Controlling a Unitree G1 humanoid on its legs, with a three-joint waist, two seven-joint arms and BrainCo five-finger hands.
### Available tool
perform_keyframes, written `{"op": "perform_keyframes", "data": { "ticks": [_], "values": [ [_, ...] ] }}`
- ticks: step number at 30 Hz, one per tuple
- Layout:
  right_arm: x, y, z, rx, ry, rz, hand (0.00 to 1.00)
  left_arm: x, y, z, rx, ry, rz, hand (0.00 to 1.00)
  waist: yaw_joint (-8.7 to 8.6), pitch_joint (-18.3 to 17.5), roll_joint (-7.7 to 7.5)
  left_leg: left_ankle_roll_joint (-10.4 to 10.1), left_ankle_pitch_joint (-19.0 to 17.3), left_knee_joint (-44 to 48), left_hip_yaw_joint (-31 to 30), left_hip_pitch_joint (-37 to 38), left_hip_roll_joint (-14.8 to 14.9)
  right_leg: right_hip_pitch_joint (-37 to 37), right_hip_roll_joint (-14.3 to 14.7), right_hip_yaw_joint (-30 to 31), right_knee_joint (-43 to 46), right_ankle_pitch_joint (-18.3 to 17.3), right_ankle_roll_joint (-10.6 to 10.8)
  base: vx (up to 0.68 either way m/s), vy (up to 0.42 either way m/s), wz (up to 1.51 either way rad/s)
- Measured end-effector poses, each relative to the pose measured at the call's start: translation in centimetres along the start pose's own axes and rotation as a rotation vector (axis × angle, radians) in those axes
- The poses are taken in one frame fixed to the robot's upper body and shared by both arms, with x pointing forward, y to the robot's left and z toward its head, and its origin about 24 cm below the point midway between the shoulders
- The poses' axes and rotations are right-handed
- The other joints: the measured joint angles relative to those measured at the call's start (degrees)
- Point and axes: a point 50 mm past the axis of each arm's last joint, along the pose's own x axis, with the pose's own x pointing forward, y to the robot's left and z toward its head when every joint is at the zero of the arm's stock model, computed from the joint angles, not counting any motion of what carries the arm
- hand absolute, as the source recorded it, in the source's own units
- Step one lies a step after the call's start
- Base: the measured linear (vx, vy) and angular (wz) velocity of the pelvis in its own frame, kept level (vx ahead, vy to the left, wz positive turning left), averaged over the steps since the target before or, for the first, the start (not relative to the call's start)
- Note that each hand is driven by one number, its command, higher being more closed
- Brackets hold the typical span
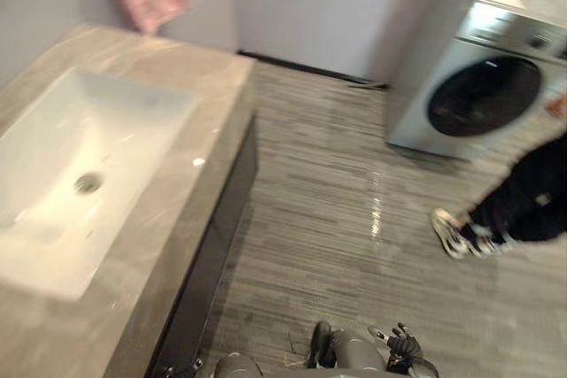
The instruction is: Organize washtable
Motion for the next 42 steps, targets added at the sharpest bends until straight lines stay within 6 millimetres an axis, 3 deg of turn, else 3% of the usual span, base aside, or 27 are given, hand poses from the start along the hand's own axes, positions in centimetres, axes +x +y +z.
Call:
{"op": "perform_keyframes", "data": {
  "ticks": [3, 5, 6, 7, 8, 10, 11, 13, 14, 15, 16, 17, 18, 19, 20, 21, 23, 24, 25, 26, 30, 34, 41, 42],
  "values": [
    [0.2, 0.3, 0.5, -0.015, -0.013, 0.021, 0.00, 0.2, -1.1, 0.8, 0.015, -0.016, -0.043, 0.00, -1.49, 0.27, 0.65, -0.54, -0.28, 2.44, 4.61, 4.02, 1.99, 0.66, 6.06, 6.57, -3.88, 0.80, 0.47, 0.16, -0.085, -1.96],
    [0.2, 0.2, 0.4, -0.008, -0.011, 0.021, 0.00, 0.2, -1.0, 0.5, 0.034, -0.004, -0.047, 0.00, -1.78, 0.32, 1.04, -2.05, 0.90, 11.79, 5.58, 5.30, 6.76, 0.74, 10.22, 11.25, -3.26, -0.56, -1.01, 0.21, -0.097, -2.02],
    [0.2, 0.2, 0.5, 0.003, -0.016, 0.019, 0.00, 0.0, -0.8, -0.3, 0.023, 0.020, -0.037, 0.00, -1.84, 0.68, 1.66, 1.64, 3.10, 20.89, 3.76, 4.97, 10.74, 1.38, 13.48, 14.88, -1.48, -1.39, -2.17, 0.27, -0.095, -2.11],
    [0.2, 0.1, 0.6, 0.013, -0.019, 0.012, 0.00, 0.0, -0.7, -0.3, -0.012, 0.022, -0.027, 0.00, -1.51, 1.03, 2.08, 8.49, 6.81, 27.71, -0.09, 3.02, 13.07, 2.46, 15.75, 19.10, -0.83, -1.15, -2.67, 0.33, -0.044, -2.61],
    [0.2, 0.1, 0.5, 0.009, -0.014, 0.012, 0.00, 0.0, -0.6, -0.3, -0.014, 0.018, -0.021, 0.00, -0.95, 1.14, 2.26, 10.90, 8.45, 34.87, -7.96, -0.82, 13.65, 3.63, 18.34, 23.90, -0.57, -1.24, -3.55, 0.31, 0.065, -2.52],
    [0.1, 0.1, 0.2, 0.008, -0.003, 0.014, 0.00, 0.0, -0.5, 0.1, -0.007, 0.003, -0.019, 0.00, -0.91, 1.09, 1.92, 6.52, 5.99, 37.30, -21.69, -8.10, 8.07, 5.56, 20.06, 31.85, -0.89, -1.21, -3.61, 0.30, 0.150, -2.11],
    [0.1, 0.0, 0.1, 0.006, 0.002, 0.014, 0.00, 0.1, -0.4, 0.2, -0.005, -0.003, -0.017, 0.00, -0.87, 1.08, 1.51, 5.44, 5.35, 36.49, -23.63, -8.92, 6.70, 5.87, 20.15, 33.82, -0.94, -1.19, -3.52, 0.25, 0.206, -1.80],
    [0.1, 0.1, 0.2, -0.019, 0.003, 0.036, 0.00, 0.1, -0.4, 0.4, 0.003, -0.014, -0.014, 0.00, -0.37, 1.26, 0.97, 1.91, 3.07, 29.27, -33.71, -14.07, 2.15, 9.20, 21.03, 43.86, -3.12, -0.08, -1.54, 0.28, 0.283, -2.23],
    [0.1, 0.3, 0.0, -0.042, 0.010, 0.051, 0.00, 0.0, -0.6, 0.6, 0.001, -0.030, -0.014, 0.00, 0.46, 1.13, 0.80, -0.05, 1.92, 21.69, -38.73, -14.19, 0.68, 9.62, 21.28, 48.34, -3.22, 0.31, 0.84, 0.22, 0.292, -1.89],
    [0.1, 0.4, -0.1, -0.048, 0.013, 0.054, 0.00, 0.0, -0.7, 0.6, -0.001, -0.033, -0.013, 0.00, 0.55, 1.09, 0.88, -0.35, 1.75, 19.16, -40.47, -14.15, 0.23, 9.66, 21.23, 49.03, -3.35, 0.32, 1.13, 0.18, 0.333, -1.79],
    [0.1, 0.3, -0.1, -0.059, 0.016, 0.057, 0.00, -0.1, -1.1, 0.6, -0.008, -0.036, -0.014, 0.00, 0.42, 0.76, 1.48, -1.23, 1.89, 10.34, -47.41, -14.27, -1.12, 9.62, 21.21, 51.35, -4.03, -0.03, 2.44, 0.14, 0.390, -1.51],
    [0.2, 0.2, 0.1, -0.060, 0.007, 0.053, 0.00, -0.2, -1.8, 0.5, -0.017, -0.035, -0.028, 0.00, -0.14, 0.12, 2.87, -4.78, 3.75, 3.40, -51.91, -14.20, -0.65, 8.73, 21.31, 53.91, -3.89, -0.48, 4.17, 0.11, 0.412, -1.57],
    [0.2, 0.2, 0.1, -0.061, 0.007, 0.052, 0.00, -0.3, -2.1, 0.7, -0.021, -0.039, -0.033, 0.00, -0.24, 0.01, 2.90, -7.93, 4.56, 3.22, -51.87, -14.05, -0.54, 8.63, 21.07, 55.49, -3.83, -0.66, 5.09, 0.08, 0.429, -1.50],
    [0.1, 0.5, 0.1, -0.059, 0.006, 0.058, 0.00, -0.2, -2.4, 1.0, -0.015, -0.049, -0.031, 0.00, -0.47, -0.17, 1.98, -6.80, 3.70, 3.25, -47.70, -12.94, -1.19, 8.17, 19.50, 57.31, -4.66, 0.50, 8.58, 0.02, 0.424, -1.60],
    [0.1, 0.4, 0.2, -0.061, 0.002, 0.058, 0.00, -0.2, -2.8, 1.1, -0.010, -0.051, -0.033, 0.00, -0.20, -0.10, 2.56, -5.33, 2.90, 3.95, -43.09, -12.64, -0.58, 6.68, 18.40, 56.58, -5.92, 3.05, 11.10, 0.00, 0.416, -1.70],
    [0.1, 0.4, 0.3, -0.061, 0.000, 0.057, 0.00, -0.3, -2.9, 1.1, -0.004, -0.052, -0.034, 0.00, 0.32, -0.26, 2.22, -4.58, 2.49, 4.24, -40.11, -12.31, -0.14, 6.03, 17.72, 55.45, -6.59, 4.03, 10.94, -0.08, 0.387, -1.92],
    [-0.1, 0.7, -0.4, -0.048, 0.018, 0.061, 0.00, -0.1, -2.4, 1.5, 0.022, -0.073, -0.030, 0.00, 0.98, -1.30, 0.22, -4.04, 2.22, 4.71, -31.51, -11.04, -0.65, 4.33, 10.90, 40.41, -9.43, 6.59, 8.98, -0.11, 0.332, -1.72],
    [-0.2, 0.5, -0.6, -0.039, 0.021, 0.054, 0.00, -0.1, -2.4, 1.5, 0.033, -0.071, -0.032, 0.00, 0.35, -1.34, 0.19, -3.98, 2.25, 4.28, -29.31, -9.83, -1.45, 5.47, 6.74, 30.94, -10.71, 7.57, 8.00, -0.02, 0.290, -1.14],
    [-0.2, 0.4, -0.8, -0.039, 0.025, 0.053, 0.00, -0.1, -2.5, 1.6, 0.035, -0.072, -0.034, 0.00, 0.26, -1.32, 0.23, -3.17, 2.66, 3.26, -28.25, -8.79, -2.33, 6.66, 4.95, 27.60, -11.21, 7.65, 7.87, 0.05, 0.206, -0.85],
    [-0.3, 0.4, -1.0, -0.033, 0.033, 0.049, 0.00, 0.0, -2.5, 1.4, 0.038, -0.063, -0.036, 0.00, 0.32, -1.38, 0.18, -1.96, 3.33, 1.70, -27.43, -7.82, -3.28, 8.23, 4.44, 27.28, -12.72, 7.68, 7.86, 0.09, 0.113, -0.47],
    [-0.3, -0.1, -1.8, -0.006, 0.071, 0.029, 0.00, 0.1, -2.0, 0.5, 0.049, -0.019, -0.027, 0.00, 0.50, -2.46, 0.11, -0.36, 4.37, -2.89, -26.47, -6.17, -4.98, 9.70, 4.56, 29.88, -18.19, 9.17, 9.17, 0.03, 0.001, -0.17],
    [0.0, 0.0, -2.1, -0.028, 0.109, 0.045, 0.00, 0.3, -1.1, 0.0, 0.065, 0.011, -0.006, 0.00, 0.33, -4.06, -0.65, -0.68, 7.69, -9.65, -26.02, -4.54, -6.33, 10.64, 4.54, 30.61, -24.88, 13.79, 8.28, -0.01, -0.056, -0.17],
    [0.0, 0.0, -2.4, -0.075, 0.135, 0.057, 0.00, 0.3, -1.0, -0.3, 0.053, 0.033, -0.002, 0.00, 0.45, -4.51, -1.05, -1.23, 11.62, -16.28, -27.78, -1.50, -8.37, 13.42, 4.10, 29.25, -28.61, 15.83, 7.59, -0.05, -0.050, 0.10],
    [-0.2, 0.2, -3.4, -0.143, 0.188, 0.077, 0.00, 0.5, 0.1, -0.8, 0.086, 0.061, 0.017, 0.00, 0.37, -7.33, -2.55, 1.29, 13.27, -22.22, -29.51, 1.56, -14.02, 14.73, 0.62, 29.19, -31.08, 16.83, 9.02, 0.00, 0.000, 0.00]
  ]
}}
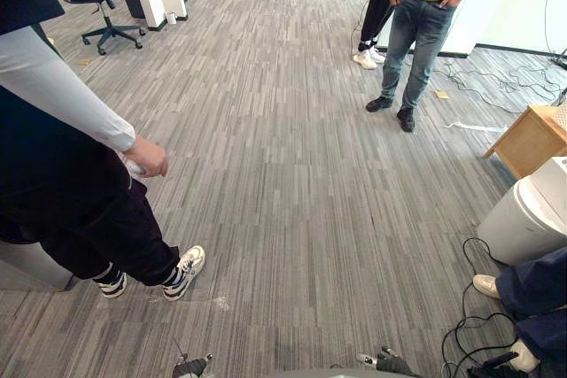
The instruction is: Organize washtable
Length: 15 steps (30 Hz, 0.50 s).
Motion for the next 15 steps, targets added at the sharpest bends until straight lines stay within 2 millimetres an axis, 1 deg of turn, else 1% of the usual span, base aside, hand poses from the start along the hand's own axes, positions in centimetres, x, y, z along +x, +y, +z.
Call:
{"op": "perform_keyframes", "data": {
  "ticks": [6, 11, 15],
  "values": [
    [0.00, -0.02, 0.00, 0.000, 0.000, -0.002, 0.00, -0.01, -0.05, 0.01, 0.006, -0.002, -0.003, 0.00, 0.02, 0.03, 0.03, 0.05, 0.04, 0.00, -0.28, -0.02, -0.05, 0.12, -0.03, -0.42, 0.03, -0.03, -0.02, 0.00, 0.000, 0.02],
    [0.02, -0.20, 0.12, -0.035, -0.004, -0.024, 0.00, -0.06, -0.56, 0.34, 0.074, -0.028, -0.030, 0.00, 0.03, 0.10, 0.15, 0.22, 0.77, -0.54, -2.09, 0.10, -0.40, 0.92, -0.35, -2.40, 0.13, -0.26, -0.12, -0.03, -0.018, 0.17],
    [0.03, -0.74, 0.40, -0.042, -0.014, -0.059, 0.00, -0.12, -0.91, 0.83, 0.145, -0.069, -0.059, 0.00, 0.01, 0.42, 0.76, 0.28, 1.35, -0.83, -3.27, 0.05, -0.77, 1.15, -0.78, -3.88, 0.17, -0.27, -0.14, -0.06, -0.028, 0.16]
  ]
}}
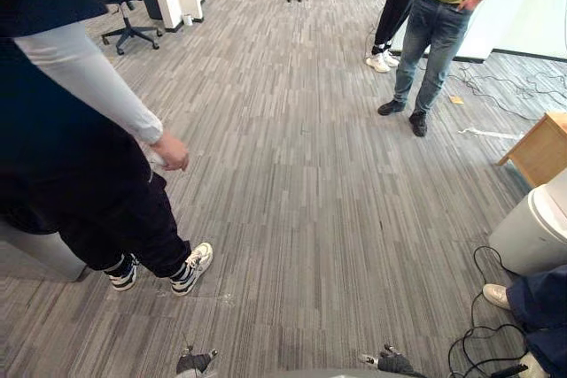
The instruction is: Organize washtable
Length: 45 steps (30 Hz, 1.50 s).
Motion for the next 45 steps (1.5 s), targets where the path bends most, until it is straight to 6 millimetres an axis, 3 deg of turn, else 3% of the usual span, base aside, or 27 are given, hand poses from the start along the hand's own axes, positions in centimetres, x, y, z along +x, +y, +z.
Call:
{"op": "perform_keyframes", "data": {
  "ticks": [6, 8, 9, 10, 12, 13, 15, 19, 22, 23, 24, 25, 26, 27, 28, 30, 31, 34, 35, 37, 39, 40, 41, 42, 43, 44, 45],
  "values": [
    [0.0, -0.9, 0.6, 0.012, -0.021, -0.044, 0.00, 0.0, -0.5, 0.3, 0.044, -0.025, -0.032, 0.00, -0.19, 0.75, 1.16, -0.15, 0.11, 0.04, 0.15, -0.01, 0.01, -0.33, -0.12, 0.11, 0.37, -0.06, 0.09, -0.08, -0.030, 0.00],
    [0.1, -1.2, 0.9, 0.031, -0.033, -0.054, 0.00, -0.1, -0.6, 0.4, 0.038, -0.033, -0.035, 0.00, -0.53, 1.62, 1.82, -1.46, -1.47, 1.18, 0.29, -1.27, 1.36, -1.58, 0.26, 0.04, 3.76, -2.33, -0.21, -0.07, -0.075, 0.00],
    [0.2, -1.3, 1.8, 0.044, -0.065, -0.058, 0.00, -0.2, -0.8, 0.6, 0.011, -0.045, -0.033, 0.00, -0.88, 3.64, 3.07, -2.46, -4.59, 6.96, 0.34, -3.13, 3.99, -3.97, 1.83, -0.16, 11.30, -7.05, -3.10, -0.02, -0.149, -0.05],
    [0.2, -1.4, 2.4, 0.041, -0.091, -0.059, 0.00, -0.2, -0.4, 0.7, -0.012, -0.052, -0.018, 0.00, -0.84, 5.03, 3.66, -3.58, -6.45, 10.96, 0.76, -3.55, 6.06, -5.25, 3.30, -0.61, 17.55, -10.14, -4.13, 0.01, -0.169, -0.13],
    [0.0, -1.1, 2.6, 0.027, -0.115, -0.049, 0.00, -0.4, 0.8, 0.0, -0.033, -0.048, 0.018, 0.00, -0.14, 5.80, 2.86, -4.86, -8.22, 24.41, 2.06, -8.31, 9.05, -6.31, 3.68, -3.14, 24.06, -16.65, -3.35, 0.07, -0.160, -0.08],
    [0.0, -1.1, 3.0, 0.028, -0.131, -0.049, 0.00, -0.4, 1.0, 0.0, -0.051, -0.047, 0.030, 0.00, -0.11, 6.91, 3.40, -4.51, -5.93, 35.68, 1.62, -12.99, 12.00, -6.01, 4.59, -3.78, 25.23, -18.45, -3.95, 0.06, -0.176, 0.09],
    [0.0, -0.9, 3.3, 0.026, -0.139, -0.047, 0.00, -0.6, 1.2, -0.3, -0.058, -0.048, 0.036, 0.00, 0.52, 7.96, 2.82, -4.60, -5.70, 42.00, 1.81, -18.38, 13.40, -4.30, 4.30, -3.71, 24.53, -19.41, -4.60, 0.16, -0.169, 0.14],
    [0.1, -0.7, 4.4, 0.026, -0.168, -0.051, 0.00, -1.0, 0.1, -1.3, -0.066, -0.018, 0.010, 0.00, 1.67, 9.26, 4.69, -4.47, -5.63, 30.35, 2.45, -25.59, 10.41, -2.50, 3.17, -2.86, 21.24, -20.09, -3.71, 0.21, -0.014, -0.09],
    [0.1, -0.8, 3.7, 0.038, -0.150, -0.059, 0.00, -1.2, 0.1, -2.0, -0.065, 0.003, 0.012, 0.00, 3.45, 9.07, 4.50, -3.86, -2.46, 20.08, 1.45, -28.19, 8.55, -1.94, 2.02, -1.33, 23.81, -25.12, -1.68, 0.38, 0.129, -0.28],
    [0.1, -1.0, 3.2, 0.038, -0.130, -0.062, 0.00, -1.3, 0.6, -3.0, -0.055, 0.038, 0.019, 0.00, 3.28, 8.60, 3.77, -1.81, -1.04, 23.14, 0.40, -28.30, 7.96, -1.00, 1.10, -0.60, 26.44, -28.24, -0.62, 0.69, 0.263, -0.28],
    [0.0, -0.7, 1.9, 0.060, -0.090, -0.063, 0.00, -1.4, 1.6, -4.2, -0.036, 0.078, 0.036, 0.00, 3.07, 6.61, 1.34, 1.05, -4.41, 27.15, 1.15, -28.31, 5.83, -0.07, -1.28, 0.05, 29.78, -30.75, 1.85, 0.60, 0.220, -0.10],
    [-0.1, -0.6, 1.5, 0.071, -0.076, -0.062, 0.00, -1.3, 2.2, -4.3, -0.026, 0.086, 0.045, 0.00, 2.83, 5.82, -0.06, 1.41, -6.45, 28.62, 1.47, -28.27, 4.69, -0.61, -2.63, 0.89, 32.65, -31.20, 2.38, 0.83, 0.247, 0.16],
    [-0.1, -0.5, 1.3, 0.084, -0.072, -0.046, 0.00, -1.0, 2.7, -3.7, -0.020, 0.077, 0.048, 0.00, 2.60, 6.01, -2.02, 3.99, -10.07, 31.46, 1.47, -26.29, 2.88, -4.32, -4.18, 4.22, 45.62, -28.36, 3.81, 0.57, 0.169, 0.29],
    [-0.1, -0.3, 1.3, 0.087, -0.069, -0.038, 0.00, -0.8, 2.9, -3.4, -0.014, 0.072, 0.051, 0.00, 2.62, 6.29, -2.75, 4.78, -11.27, 31.58, 1.52, -24.60, 2.09, -5.79, -4.64, 5.17, 51.52, -25.31, 3.72, 0.87, 0.217, 0.56],
    [-0.1, -0.2, 1.3, 0.081, -0.067, -0.029, 0.00, -0.7, 3.3, -3.1, 0.003, 0.066, 0.054, 0.00, 1.16, 6.83, -2.94, 6.00, -13.34, 30.80, 0.17, -20.69, 0.61, -8.26, -5.14, 5.69, 61.53, -16.72, 2.57, 0.73, 0.099, 0.62],
    [0.0, -0.2, 1.4, 0.049, -0.073, -0.016, 0.00, -0.6, 3.2, -3.0, 0.015, 0.069, 0.050, 0.00, 0.12, 7.09, -3.04, 6.36, -15.32, 27.20, -1.82, -12.70, 0.16, -10.90, -4.16, 4.29, 70.04, -18.52, 1.23, 0.79, 0.039, 0.49],
    [0.0, -0.3, 1.7, 0.038, -0.086, -0.015, 0.00, -0.6, 3.1, -2.8, 0.032, 0.064, 0.043, 0.00, 0.01, 7.09, -2.80, 6.27, -15.36, 22.20, -2.29, -6.74, 0.50, -13.50, -2.79, 2.31, 69.82, -20.95, -1.21, 0.55, 0.007, 0.17],
    [-0.1, -1.4, 2.1, 0.025, -0.105, -0.038, 0.00, -0.3, 2.0, -1.8, 0.034, 0.038, 0.018, 0.00, -0.39, 7.51, -0.44, 5.99, -15.20, 12.52, -2.72, 3.65, 3.46, -21.46, 1.72, -2.23, 59.13, -23.53, -3.33, 0.76, -0.074, 0.14],
    [-0.1, -2.1, 2.1, 0.022, -0.111, -0.059, 0.00, -0.2, 1.2, -1.0, 0.038, 0.018, 0.000, 0.00, -1.51, 7.69, 1.55, 5.90, -15.15, 9.17, -2.93, 7.26, 5.67, -25.78, 3.89, -3.37, 47.93, -22.28, -2.91, 0.68, -0.108, 0.42],
    [-0.2, -2.2, 2.1, 0.025, -0.113, -0.064, 0.00, -0.1, 0.7, -0.5, 0.043, 0.002, -0.011, 0.00, -2.84, 7.83, 2.19, 5.77, -15.08, 7.82, -3.56, 9.44, 6.92, -28.40, 4.81, -1.67, 33.77, -16.55, -2.22, 0.64, -0.152, 0.58],
    [-0.5, -2.3, 0.3, 0.040, -0.062, -0.072, 0.00, -0.1, 0.6, -0.1, 0.034, -0.009, -0.008, 0.00, -3.22, 7.62, 1.45, 1.69, -14.66, 7.42, -4.46, 13.06, 7.21, -28.33, 4.62, 1.18, 19.09, -7.27, -2.75, 0.81, -0.287, 0.52],
    [-0.6, -2.4, -0.3, 0.041, -0.044, -0.076, 0.00, -0.1, 0.4, -0.3, 0.010, 0.001, -0.010, 0.00, -3.48, 6.99, 1.71, -0.98, -13.75, 8.41, -6.07, 15.24, 8.50, -27.65, 4.82, 0.92, 22.07, 3.20, -3.63, 1.00, -0.392, 0.35],
    [-0.6, -2.9, 0.0, 0.047, -0.048, -0.089, 0.00, -0.2, -0.5, 0.0, -0.026, -0.002, -0.023, 0.00, -3.19, 7.11, 3.82, -5.34, -9.78, 10.79, -6.84, 15.17, 11.01, -29.17, 6.04, -0.97, 29.55, -1.68, -5.09, 1.00, -0.395, 0.32],
    [-0.6, -3.0, 0.0, 0.053, -0.049, -0.093, 0.00, -0.2, -1.0, 0.2, -0.033, -0.004, -0.033, 0.00, -3.33, 7.22, 4.01, -4.95, -7.00, 12.49, -7.62, 14.87, 11.44, -29.08, 6.08, -1.76, 31.74, -4.15, -5.33, 0.76, -0.326, 0.03],
    [-0.6, -3.3, 0.2, 0.059, -0.051, -0.097, 0.00, -0.4, -1.7, 0.1, -0.080, 0.005, -0.037, 0.00, -3.21, 7.16, 4.59, -1.70, 1.67, 19.72, -8.48, 12.86, 13.00, -26.99, 7.90, -3.00, 34.05, -8.29, -7.31, 0.61, -0.260, -0.03],
    [-0.6, -3.2, 0.3, 0.058, -0.052, -0.096, 0.00, -0.4, -1.7, 0.0, -0.106, 0.013, -0.030, 0.00, -3.41, 7.12, 4.72, -0.02, 6.99, 24.50, -9.23, 10.82, 13.73, -25.26, 8.83, -3.15, 33.76, -9.93, -7.88, 0.75, -0.312, -0.24],
    [-0.6, -3.2, 0.4, 0.052, -0.058, -0.096, 0.00, -0.4, -1.4, -0.1, -0.150, 0.018, -0.010, 0.00, -3.09, 7.17, 4.71, 0.66, 19.18, 35.28, -10.78, 5.68, 15.59, -20.88, 10.98, -2.96, 31.61, -12.00, -9.22, 0.74, -0.281, -0.35]
  ]
}}
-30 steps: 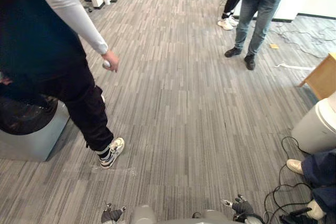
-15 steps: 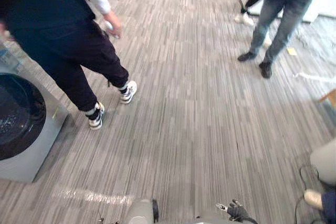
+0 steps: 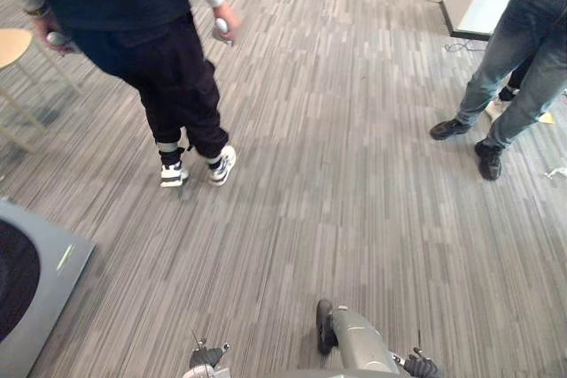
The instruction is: Organize washtable
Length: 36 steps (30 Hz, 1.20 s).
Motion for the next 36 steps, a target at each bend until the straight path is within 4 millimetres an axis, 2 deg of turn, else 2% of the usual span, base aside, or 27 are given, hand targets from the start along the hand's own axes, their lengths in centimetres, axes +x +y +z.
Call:
{"op": "perform_keyframes", "data": {
  "ticks": [1, 2, 3, 6, 7, 8, 10, 11, 12, 13, 15, 17, 18, 19, 20, 21, 22, 24, 26, 28, 30, 31, 32, 33, 34, 35, 36],
  "values": [
    [0.0, 0.0, 0.1, -0.007, -0.005, 0.001, 0.00, 0.1, 0.4, 0.2, -0.020, -0.005, 0.015, 0.00, 0.30, 0.31, 0.00, -0.07, -2.04, 12.98, 0.51, -5.51, 3.09, 4.90, 2.67, 0.49, -2.75, -0.90, -1.04, 0.85, -0.325, -0.45],
    [0.0, 0.2, 0.1, -0.016, -0.004, 0.006, 0.00, 0.1, 0.7, 0.5, -0.029, -0.014, 0.025, 0.00, 0.86, 0.57, -0.37, -0.23, -4.38, 18.47, 1.58, -7.66, 4.38, 7.73, 3.87, 1.30, -4.13, -1.27, -1.63, 0.78, -0.298, -0.60],
    [0.0, 0.7, -0.1, -0.039, 0.001, 0.028, 0.00, 0.3, 1.5, 1.2, -0.029, -0.041, 0.044, 0.00, 1.96, 1.06, -1.91, -0.23, -10.36, 25.17, 3.63, -10.83, 5.12, 13.30, 4.89, 3.04, -6.56, -1.86, -2.56, 0.60, -0.235, -0.50],
    [0.0, 2.0, 0.1, -0.093, -0.001, 0.074, 0.00, 0.6, 2.8, 2.2, 0.015, -0.075, 0.067, 0.00, 3.13, 1.25, -4.28, -0.66, -18.53, 26.04, 4.62, -20.53, 1.30, 23.04, 4.63, 6.63, -13.34, -3.06, -3.46, 0.50, -0.145, -0.48],
    [0.4, 2.6, 1.4, -0.108, -0.033, 0.092, 0.00, 0.6, 3.1, 1.9, 0.028, -0.067, 0.070, 0.00, 3.26, 1.35, -3.38, -2.57, -21.66, 20.37, 4.65, -26.46, -1.84, 26.96, 4.59, 8.27, -15.97, -4.90, -3.12, 0.48, -0.034, -0.45],
    [0.4, 2.7, 1.7, -0.114, -0.038, 0.096, 0.00, 0.6, 3.1, 1.7, 0.045, -0.058, 0.066, 0.00, 3.16, 1.57, -3.87, -2.82, -22.39, 15.97, 4.78, -28.21, -3.38, 27.91, 4.38, 8.67, -16.40, -5.46, -3.19, 0.55, 0.022, -0.39],
    [0.6, 3.1, 2.0, -0.122, -0.041, 0.105, 0.00, 0.3, 3.0, 0.3, 0.078, -0.017, 0.055, 0.00, 3.56, 1.71, -3.89, -3.71, -22.03, -7.24, 4.91, -30.70, -9.86, 31.07, 2.49, 10.64, -17.87, -7.62, -2.37, 0.47, 0.106, -0.33],
    [0.6, 3.0, 2.1, -0.122, -0.045, 0.103, 0.00, 0.1, 2.9, -0.3, 0.080, -0.001, 0.051, 0.00, 4.07, 1.72, -4.21, -4.65, -21.04, -13.98, 4.68, -30.92, -11.03, 32.06, 2.26, 11.37, -18.54, -8.25, -2.17, 0.53, 0.169, -0.58],
    [0.6, 2.7, 2.1, -0.124, -0.048, 0.097, 0.00, 0.0, 3.1, -1.2, 0.093, 0.025, 0.052, 0.00, 5.58, 1.49, -2.67, -4.31, -13.63, -22.24, 3.84, -31.21, -12.23, 34.14, 1.81, 13.57, -19.67, -9.73, -1.82, 0.58, 0.213, -0.82],
    [0.5, 3.0, 1.6, -0.123, -0.033, 0.103, 0.00, -0.3, 3.5, -2.2, 0.092, 0.051, 0.060, 0.00, 6.91, 0.20, -3.69, -1.06, -7.61, -22.82, 4.32, -31.00, -14.29, 34.92, -0.17, 15.80, -19.64, -11.40, -1.36, 0.62, 0.228, -0.69],
    [0.4, 3.8, 1.0, -0.102, -0.012, 0.121, 0.00, -0.3, 3.8, -2.5, 0.098, 0.067, 0.065, 0.00, 6.08, -0.92, -5.00, 2.57, -9.60, -20.49, 5.07, -31.38, -16.03, 32.82, -1.91, 15.68, -14.46, -11.87, -0.64, 0.68, 0.186, -0.04],
    [0.4, 3.8, 0.7, -0.080, -0.002, 0.118, 0.00, -0.2, 4.2, -2.6, 0.108, 0.082, 0.072, 0.00, 5.97, -1.35, -5.63, 4.20, -14.00, -16.56, 5.61, -30.76, -17.82, 29.61, -2.94, 15.56, -3.12, -11.82, 0.97, 0.66, 0.150, 0.18],
    [0.4, 3.6, 0.5, -0.057, 0.010, 0.108, 0.00, -0.2, 4.3, -2.7, 0.109, 0.091, 0.073, 0.00, 5.89, -1.26, -6.24, 5.07, -17.66, -14.61, 6.09, -28.24, -18.75, 27.46, -3.29, 15.65, 7.07, -9.69, 4.78, 0.62, 0.147, 0.07],
    [0.4, 3.5, 0.3, -0.044, 0.019, 0.102, 0.00, -0.2, 4.5, -2.7, 0.113, 0.092, 0.077, 0.00, 6.02, -1.04, -6.61, 5.84, -21.19, -13.81, 6.32, -24.52, -19.31, 24.94, -3.11, 15.91, 18.16, -3.91, 12.51, 0.60, 0.136, 0.01],
    [0.4, 3.5, 0.3, -0.039, 0.017, 0.103, 0.00, -0.2, 4.6, -2.7, 0.115, 0.094, 0.078, 0.00, 5.93, -0.79, -6.61, 6.05, -22.78, -13.55, 6.14, -22.49, -19.62, 23.51, -3.30, 15.85, 23.61, 0.08, 15.70, 0.54, 0.102, -0.03],
    [0.4, 3.4, 0.4, -0.029, 0.012, 0.110, 0.00, -0.2, 4.7, -2.7, 0.128, 0.095, 0.078, 0.00, 5.58, -0.56, -6.64, 6.18, -25.13, -13.79, 5.81, -17.87, -20.20, 19.88, -4.90, 13.52, 34.41, 0.64, 14.96, 0.51, 0.067, 0.03],
    [0.4, 3.2, 0.5, -0.020, 0.008, 0.108, 0.00, -0.2, 4.7, -2.7, 0.148, 0.097, 0.072, 0.00, 4.90, -0.53, -6.49, 6.23, -26.61, -15.81, 5.06, -12.59, -20.61, 17.04, -7.50, 8.72, 40.60, -2.38, 9.72, 0.58, 0.047, 0.10],
    [0.4, 3.0, 0.8, -0.021, -0.008, 0.103, 0.00, 0.0, 4.5, -2.4, 0.162, 0.086, 0.065, 0.00, 3.45, -0.22, -6.81, 6.32, -28.04, -20.82, 3.06, -5.18, -20.20, 13.03, -8.35, 4.85, 39.23, -6.01, 4.68, 0.52, -0.010, 0.28],
    [0.5, 2.4, 0.7, -0.006, -0.005, 0.084, 0.00, 0.1, 4.3, -1.8, 0.175, 0.072, 0.057, 0.00, 2.53, -0.39, -6.22, 5.79, -29.00, -24.48, 2.00, 0.08, -18.83, 8.01, -7.60, 4.06, 29.68, -9.22, 4.45, 0.45, -0.075, 0.29],
    [0.3, 1.9, -0.3, -0.008, 0.026, 0.068, 0.00, 0.2, 4.0, -1.5, 0.181, 0.063, 0.050, 0.00, 1.69, -0.38, -5.75, 4.47, -30.74, -26.10, 0.45, 2.87, -16.66, 4.14, -6.44, 3.39, 13.60, -8.00, 5.31, 0.47, -0.120, 0.32],
    [-0.2, 1.4, -1.9, -0.014, 0.072, 0.055, 0.00, 0.2, 4.0, -1.5, 0.185, 0.062, 0.051, 0.00, 1.33, -0.40, -5.75, 2.44, -33.20, -29.67, 0.00, 6.95, -14.80, 1.29, -5.92, 3.67, -11.14, 0.25, 7.37, 0.60, -0.184, 0.15],
    [-0.3, 1.3, -2.4, -0.012, 0.091, 0.051, 0.00, 0.2, 4.0, -1.5, 0.185, 0.061, 0.052, 0.00, 1.21, -0.39, -5.76, 1.94, -33.69, -30.52, -0.15, 7.93, -14.65, 0.47, -5.85, 3.87, -15.04, 1.93, 7.62, 0.68, -0.229, 0.16],
    [-0.4, 0.6, -2.9, -0.017, 0.112, 0.035, 0.00, 0.1, 3.6, -1.8, 0.154, 0.073, 0.050, 0.00, 0.18, -0.57, -3.84, 0.76, -34.62, -32.48, -0.39, 10.43, -12.55, -0.48, -4.56, 3.51, -14.68, 7.86, 7.64, 0.79, -0.206, 0.26],
    [-0.6, 0.1, -3.4, -0.024, 0.128, 0.025, 0.00, 0.0, 3.5, -2.3, 0.131, 0.086, 0.052, 0.00, -0.36, -1.23, -2.51, 0.01, -34.21, -32.08, -1.23, 11.52, -11.02, -0.51, -3.14, 3.13, -12.84, 10.02, 6.16, 0.99, -0.277, 0.25],
    [-0.6, -0.2, -3.7, -0.008, 0.141, 0.013, 0.00, 0.0, 2.9, -2.2, 0.100, 0.082, 0.045, 0.00, -0.28, -0.91, -1.37, -2.80, -32.15, -28.02, -1.85, 10.93, -9.24, -0.61, -1.90, 3.11, -9.88, 12.58, 2.70, 0.85, -0.232, 0.09],
    [-0.6, -0.8, -3.5, -0.003, 0.137, -0.001, 0.00, -0.1, 2.3, -2.0, 0.073, 0.082, 0.037, 0.00, -0.13, -0.99, -0.44, -3.38, -30.25, -22.97, -2.36, 9.85, -8.09, 0.08, -0.58, 2.14, -7.63, 10.88, 2.75, 0.80, -0.282, -0.03],
    [-0.6, -0.9, -3.4, -0.008, 0.133, -0.003, 0.00, 0.0, 2.0, -1.7, 0.033, 0.073, 0.040, 0.00, -0.10, -1.22, 0.00, -1.72, -25.18, -12.54, -3.33, 5.49, -7.36, 1.44, 0.56, 1.37, -6.56, 7.73, 1.62, 0.62, -0.223, -0.06]
  ]
}}
